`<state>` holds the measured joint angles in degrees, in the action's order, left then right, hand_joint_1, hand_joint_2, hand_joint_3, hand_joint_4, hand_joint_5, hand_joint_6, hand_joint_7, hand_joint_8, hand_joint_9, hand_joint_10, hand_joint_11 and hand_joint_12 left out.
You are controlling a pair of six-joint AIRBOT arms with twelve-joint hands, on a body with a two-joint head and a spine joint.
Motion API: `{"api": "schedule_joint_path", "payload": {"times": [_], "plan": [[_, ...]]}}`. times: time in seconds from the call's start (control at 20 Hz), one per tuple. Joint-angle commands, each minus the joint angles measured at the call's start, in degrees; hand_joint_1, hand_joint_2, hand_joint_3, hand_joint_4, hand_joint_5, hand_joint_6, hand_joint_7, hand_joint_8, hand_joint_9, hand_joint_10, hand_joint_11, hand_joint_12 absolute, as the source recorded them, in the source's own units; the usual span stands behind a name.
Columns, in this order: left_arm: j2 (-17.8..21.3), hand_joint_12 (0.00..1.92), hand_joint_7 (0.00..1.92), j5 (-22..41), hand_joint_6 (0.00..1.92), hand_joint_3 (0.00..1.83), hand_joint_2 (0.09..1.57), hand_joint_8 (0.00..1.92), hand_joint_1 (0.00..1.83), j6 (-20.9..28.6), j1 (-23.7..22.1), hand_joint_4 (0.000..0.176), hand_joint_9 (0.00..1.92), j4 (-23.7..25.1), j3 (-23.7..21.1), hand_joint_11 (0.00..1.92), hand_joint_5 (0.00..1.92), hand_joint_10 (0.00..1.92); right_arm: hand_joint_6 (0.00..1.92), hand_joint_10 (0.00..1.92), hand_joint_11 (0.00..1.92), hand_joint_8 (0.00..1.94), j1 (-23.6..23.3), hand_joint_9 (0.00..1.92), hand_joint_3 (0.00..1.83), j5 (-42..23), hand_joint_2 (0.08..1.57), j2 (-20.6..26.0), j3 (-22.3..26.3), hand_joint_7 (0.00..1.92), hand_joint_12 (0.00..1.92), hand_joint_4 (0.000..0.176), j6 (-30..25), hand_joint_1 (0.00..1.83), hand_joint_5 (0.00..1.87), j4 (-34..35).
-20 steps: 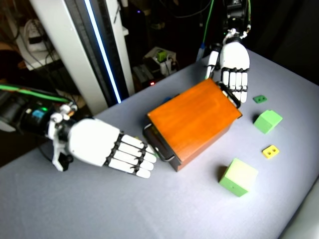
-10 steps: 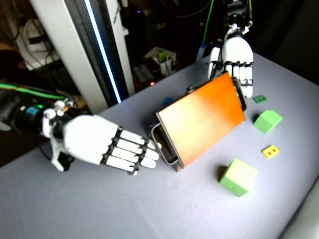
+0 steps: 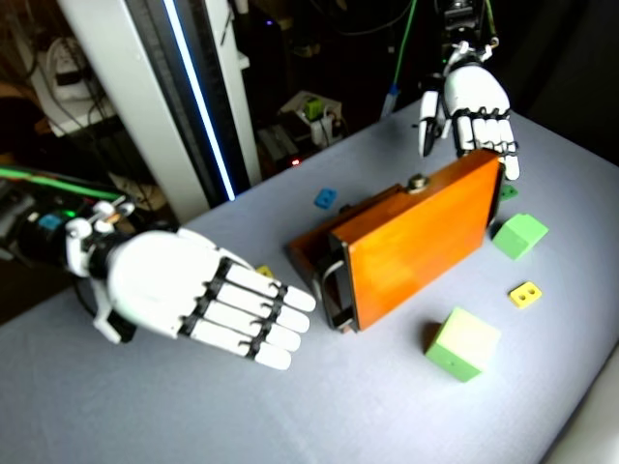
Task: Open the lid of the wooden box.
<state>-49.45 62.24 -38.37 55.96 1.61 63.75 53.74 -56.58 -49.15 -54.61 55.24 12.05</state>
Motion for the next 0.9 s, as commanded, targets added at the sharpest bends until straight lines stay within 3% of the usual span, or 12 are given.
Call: {"api": "schedule_joint_path", "payload": {"times": [0.0, 0.1, 0.15, 0.25, 0.3, 0.35, 0.5, 0.55, 0.65, 0.75, 0.8, 0.85], "plan": [[-0.6, 0.0, 0.0, 6.1, 0.0, 0.0, 1.38, 0.0, 0.35, 0.0, -1.3, 0.045, 0.0, -2.1, 0.8, 0.0, 0.0, 0.0, 0.0, 0.0, 0.02, 0.0, -0.7, 0.0, 0.0, -7.0, 1.49, -0.2, -0.7, 0.0, 0.03, 0.0, -0.1, 0.59, 0.0, 0.5], [-2.0, 0.0, 0.0, 4.7, 0.0, 0.0, 1.37, 0.0, 0.43, 0.1, -2.8, 0.047, 0.0, -2.6, 2.2, 0.0, 0.0, 0.0, 0.0, 0.0, 0.0, 0.0, -0.9, 0.0, 0.0, -7.4, 1.5, -0.5, -1.1, 0.0, 0.03, 0.0, 0.0, 0.59, 0.0, 1.2], [-2.9, 0.0, 0.0, 4.0, 0.0, 0.0, 1.38, 0.0, 0.43, 0.1, -3.4, 0.081, 0.0, -3.0, 3.0, 0.0, 0.0, 0.0, 0.0, 0.0, 0.0, 0.0, -1.0, 0.0, 0.0, -7.4, 1.5, -0.8, -1.5, 0.0, 0.0, 0.0, 0.1, 0.66, 0.0, 1.7], [-4.1, 0.0, 0.0, 4.1, 0.0, 0.0, 1.38, 0.0, 0.45, 0.2, -4.1, 0.075, 0.0, -3.9, 4.0, 0.0, 0.0, 0.0, 0.0, 0.0, 0.0, 0.0, -1.4, 0.0, 0.0, -7.4, 1.49, -1.3, -2.1, 0.0, 0.0, 0.0, 0.1, 0.66, 0.0, 2.5], [-4.2, 0.0, 0.0, 5.0, 0.0, 0.0, 1.37, 0.0, 0.43, 0.2, -4.1, 0.063, 0.0, -4.3, 4.1, 0.0, 0.0, 0.0, 0.0, 0.0, 0.01, 0.0, -1.5, 0.0, 0.0, -7.4, 1.49, -1.4, -2.2, 0.0, 0.0, 0.0, 0.1, 0.71, 0.0, 2.6], [-4.2, 0.0, 0.0, 5.9, 0.0, 0.0, 1.37, 0.0, 0.43, 0.2, -4.1, 0.075, 0.0, -4.6, 4.0, 0.0, 0.0, 0.0, 0.0, 0.0, 0.0, 0.0, -1.5, 0.0, 0.0, -7.6, 1.49, -1.4, -2.1, 0.0, 0.0, 0.0, 0.1, 0.73, 0.0, 2.6], [-4.0, 0.0, 0.0, 9.0, 0.0, 0.0, 1.35, 0.0, 0.47, 0.2, -3.8, 0.087, 0.0, -5.2, 3.5, 0.01, 0.0, 0.0, 0.0, 0.0, 0.0, 0.0, -1.5, 0.0, 0.0, -9.2, 1.48, -0.8, -1.5, 0.0, 0.0, 0.0, 0.1, 0.71, 0.0, 2.8], [-3.9, 0.0, 0.0, 10.0, 0.0, 0.0, 1.36, 0.0, 0.48, 0.2, -3.7, 0.068, 0.0, -5.2, 3.2, 0.0, 0.0, 0.0, 0.0, 0.0, 0.0, 0.0, -1.5, 0.0, 0.0, -10.1, 1.48, -0.4, -1.1, 0.0, 0.0, 0.0, 0.1, 0.77, 0.0, 2.9], [-3.5, 0.01, 0.0, 11.7, 0.0, 0.0, 1.37, 0.0, 0.39, 0.1, -3.2, 0.058, 0.0, -5.6, 2.7, 0.02, 0.0, 0.0, 0.0, 0.01, 0.0, 0.0, -1.4, 0.02, 0.01, -11.5, 1.47, 0.2, -0.2, 0.0, 0.87, 0.0, 0.3, 0.78, 0.0, 2.9], [-2.9, 0.0, 0.0, 13.7, 0.0, 0.01, 1.38, 0.0, 0.38, -0.2, -2.9, 0.051, 0.0, -6.1, 2.0, 0.0, 0.0, 0.0, 0.0, 0.0, 0.0, 0.0, -1.2, 0.0, 0.01, -13.2, 1.46, 1.4, 1.1, 0.0, 0.97, 0.007, 0.9, 0.77, 0.0, 2.5], [-2.6, 0.0, 0.0, 14.8, 0.0, 0.0, 1.38, 0.0, 0.4, -0.4, -2.7, 0.025, 0.0, -6.3, 1.5, 0.0, 0.0, 0.0, 0.0, 0.0, 0.0, 0.0, -0.9, 0.0, 0.0, -14.7, 1.46, 2.0, 1.8, 0.0, 0.31, 0.01, 1.0, 0.68, 0.0, 2.5], [-2.4, 0.0, 0.0, 15.8, 0.0, 0.0, 1.38, 0.0, 0.4, -0.7, -2.6, 0.025, 0.0, -6.4, 1.2, 0.0, 0.0, 0.0, 0.0, 0.0, 0.0, 0.0, -0.3, 0.0, 0.0, -15.9, 1.46, 2.5, 2.4, 0.0, 0.31, 0.01, 1.0, 0.68, 0.0, 2.5]]}}
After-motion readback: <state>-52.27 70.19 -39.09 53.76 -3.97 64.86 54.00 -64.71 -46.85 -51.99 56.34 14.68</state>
